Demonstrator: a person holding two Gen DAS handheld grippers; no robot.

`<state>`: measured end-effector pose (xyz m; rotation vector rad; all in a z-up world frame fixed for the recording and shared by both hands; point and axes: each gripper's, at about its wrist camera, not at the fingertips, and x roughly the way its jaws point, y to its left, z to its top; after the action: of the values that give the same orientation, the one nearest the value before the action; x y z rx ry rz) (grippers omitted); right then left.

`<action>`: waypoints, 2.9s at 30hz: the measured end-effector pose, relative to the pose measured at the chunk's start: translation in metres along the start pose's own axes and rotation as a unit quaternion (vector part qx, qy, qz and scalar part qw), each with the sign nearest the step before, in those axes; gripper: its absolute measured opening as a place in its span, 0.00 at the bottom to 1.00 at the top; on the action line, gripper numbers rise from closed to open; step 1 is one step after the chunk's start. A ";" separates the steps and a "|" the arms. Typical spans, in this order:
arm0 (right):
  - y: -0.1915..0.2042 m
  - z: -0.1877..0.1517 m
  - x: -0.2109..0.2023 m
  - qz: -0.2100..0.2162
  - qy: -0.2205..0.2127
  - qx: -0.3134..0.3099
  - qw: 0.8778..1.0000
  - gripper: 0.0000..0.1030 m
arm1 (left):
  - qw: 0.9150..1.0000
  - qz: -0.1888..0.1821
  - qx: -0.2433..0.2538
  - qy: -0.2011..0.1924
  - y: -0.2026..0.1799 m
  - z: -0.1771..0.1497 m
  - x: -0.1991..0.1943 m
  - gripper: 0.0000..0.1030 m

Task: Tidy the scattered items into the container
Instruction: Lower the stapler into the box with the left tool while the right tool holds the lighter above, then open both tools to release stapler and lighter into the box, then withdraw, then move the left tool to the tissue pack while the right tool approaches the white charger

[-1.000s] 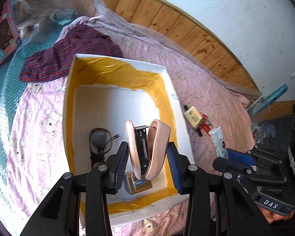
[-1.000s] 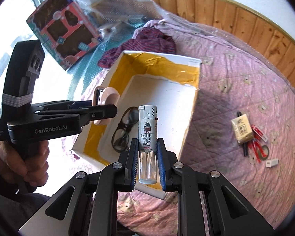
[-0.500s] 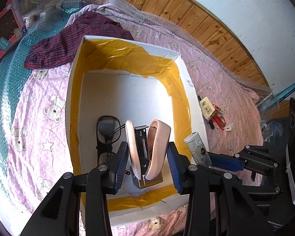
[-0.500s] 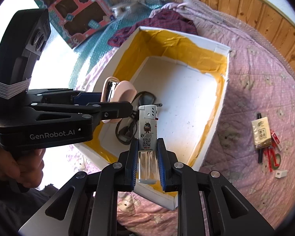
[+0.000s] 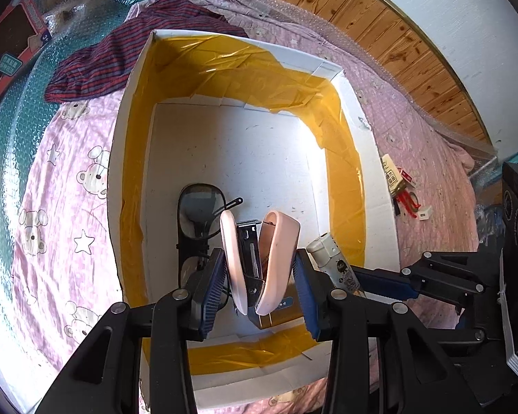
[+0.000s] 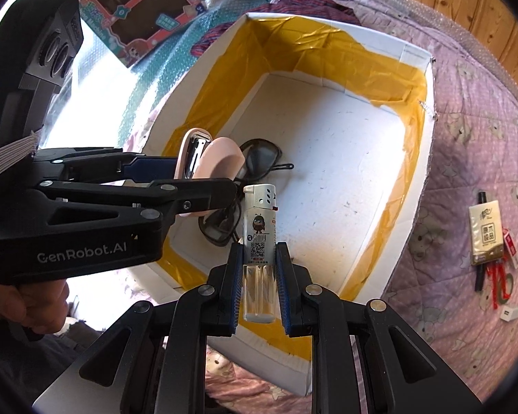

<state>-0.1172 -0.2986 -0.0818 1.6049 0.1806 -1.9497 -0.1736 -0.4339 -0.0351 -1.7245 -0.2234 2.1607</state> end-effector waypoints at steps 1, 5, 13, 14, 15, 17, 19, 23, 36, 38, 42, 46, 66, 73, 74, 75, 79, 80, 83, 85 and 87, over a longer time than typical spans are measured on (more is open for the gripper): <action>-0.002 0.000 0.001 0.003 0.000 0.002 1.000 0.19 | 1.000 0.002 0.000 0.001 0.000 0.000 0.001 0.40; -0.012 0.002 0.005 0.014 0.000 0.016 1.000 0.19 | 1.000 0.013 0.002 0.006 -0.003 0.002 0.005 0.40; -0.037 0.013 0.003 0.048 -0.019 0.067 0.996 0.19 | 0.999 0.032 -0.007 0.008 -0.004 0.011 0.011 0.40; -0.039 0.014 0.002 0.052 -0.023 0.072 0.996 0.19 | 0.999 0.033 -0.009 0.007 -0.003 0.012 0.010 0.40; -0.042 0.015 0.001 0.056 -0.027 0.080 0.995 0.19 | 0.999 0.035 -0.012 0.006 -0.002 0.013 0.010 0.40; -0.047 0.016 0.001 0.061 -0.031 0.091 0.993 0.19 | 0.999 0.035 -0.015 0.007 -0.001 0.013 0.009 0.40; -0.050 0.017 0.004 0.066 -0.031 0.100 0.992 0.19 | 0.999 0.033 -0.017 0.007 -0.002 0.015 0.009 0.40; -0.053 0.022 0.010 0.059 -0.030 0.103 0.992 0.19 | 0.999 0.040 -0.021 0.000 -0.001 0.021 0.008 0.40; -0.044 0.032 0.010 0.033 -0.040 0.089 0.995 0.22 | 0.997 0.033 -0.058 -0.030 0.015 0.067 0.012 0.41; -0.045 0.028 0.006 0.036 -0.044 0.091 0.994 0.22 | 0.996 0.020 -0.089 -0.024 0.025 0.071 0.016 0.42; -0.048 0.019 -0.006 0.042 -0.056 0.101 0.992 0.22 | 0.991 0.000 -0.130 -0.023 0.040 0.066 0.015 0.42; -0.053 0.008 -0.018 0.051 -0.067 0.112 0.990 0.23 | 0.989 -0.005 -0.142 -0.037 0.044 0.056 0.000 0.42; -0.070 -0.061 -0.065 0.117 -0.097 0.104 0.983 0.23 | 0.990 0.010 -0.132 -0.051 -0.001 -0.023 -0.026 0.42; -0.089 -0.085 -0.079 0.126 -0.110 0.125 0.978 0.23 | 0.998 0.031 -0.046 -0.042 -0.068 -0.033 -0.022 0.42; -0.093 -0.089 -0.081 0.126 -0.113 0.129 0.977 0.23 | 0.998 0.031 -0.033 -0.044 -0.078 -0.032 -0.023 0.42; -0.097 -0.092 -0.083 0.126 -0.115 0.133 0.976 0.23 | 0.998 0.030 -0.018 -0.045 -0.090 -0.031 -0.025 0.42; -0.111 -0.107 -0.091 0.126 -0.122 0.150 0.973 0.23 | 0.999 0.017 0.019 -0.046 -0.130 -0.027 -0.028 0.42; -0.115 -0.111 -0.092 0.124 -0.124 0.154 0.972 0.23 | 0.999 0.012 0.026 -0.045 -0.140 -0.027 -0.028 0.42; -0.127 -0.122 -0.096 0.121 -0.128 0.167 0.970 0.23 | 0.998 0.001 0.048 -0.037 -0.164 -0.026 -0.024 0.42; -0.137 -0.130 -0.099 0.117 -0.130 0.179 0.968 0.23 | 0.998 -0.004 0.061 -0.030 -0.177 -0.026 -0.018 0.42; -0.148 -0.138 -0.100 0.115 -0.132 0.195 0.965 0.23 | 0.997 -0.006 0.071 -0.023 -0.187 -0.026 -0.011 0.42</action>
<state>-0.0692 -0.0784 -0.0633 1.4940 -0.5050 -2.0724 -0.1119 -0.2685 0.0335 -1.5929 -0.0902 2.1528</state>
